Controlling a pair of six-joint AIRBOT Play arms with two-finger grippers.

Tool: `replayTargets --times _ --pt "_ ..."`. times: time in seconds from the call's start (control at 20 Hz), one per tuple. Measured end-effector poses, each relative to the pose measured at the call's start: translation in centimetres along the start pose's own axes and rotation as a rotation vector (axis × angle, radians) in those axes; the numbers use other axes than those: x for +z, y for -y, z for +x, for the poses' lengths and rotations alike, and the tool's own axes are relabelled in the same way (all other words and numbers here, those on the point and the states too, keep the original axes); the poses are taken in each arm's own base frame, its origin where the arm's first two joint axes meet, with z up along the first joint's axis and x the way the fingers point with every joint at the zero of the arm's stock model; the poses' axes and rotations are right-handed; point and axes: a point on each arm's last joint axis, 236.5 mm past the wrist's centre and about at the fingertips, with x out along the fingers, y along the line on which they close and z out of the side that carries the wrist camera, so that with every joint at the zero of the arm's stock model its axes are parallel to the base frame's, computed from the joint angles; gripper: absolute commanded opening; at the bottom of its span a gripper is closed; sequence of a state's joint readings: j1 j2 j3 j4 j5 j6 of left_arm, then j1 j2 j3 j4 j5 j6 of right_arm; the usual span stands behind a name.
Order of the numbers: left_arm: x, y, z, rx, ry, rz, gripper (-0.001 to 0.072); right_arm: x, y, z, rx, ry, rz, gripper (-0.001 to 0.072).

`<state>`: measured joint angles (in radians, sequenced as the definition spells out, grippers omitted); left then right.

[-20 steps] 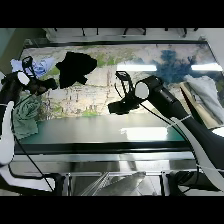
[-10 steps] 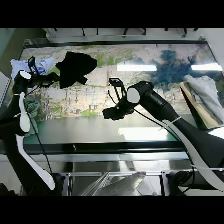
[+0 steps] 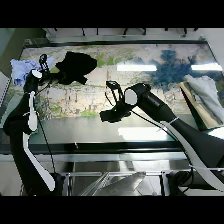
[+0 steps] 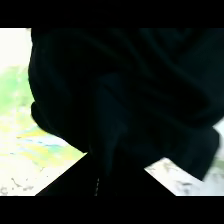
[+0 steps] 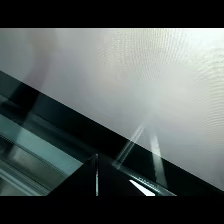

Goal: Fold the shirts.

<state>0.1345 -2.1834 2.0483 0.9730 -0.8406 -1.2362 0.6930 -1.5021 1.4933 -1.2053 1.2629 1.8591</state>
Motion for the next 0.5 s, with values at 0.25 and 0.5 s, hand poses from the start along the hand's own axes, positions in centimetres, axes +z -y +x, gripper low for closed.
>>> replayTargets --times 0.25,0.5 --pt "2.1 6.3 -7.8 -0.066 -0.013 0.052 0.0016 0.8 1.2 -0.1 -0.037 0.025 -0.014 0.002" --pt "-1.8 17.0 -17.8 -0.166 -0.097 0.127 0.0016 -0.7 4.1 -2.6 -0.084 -0.04 -0.056 0.002"
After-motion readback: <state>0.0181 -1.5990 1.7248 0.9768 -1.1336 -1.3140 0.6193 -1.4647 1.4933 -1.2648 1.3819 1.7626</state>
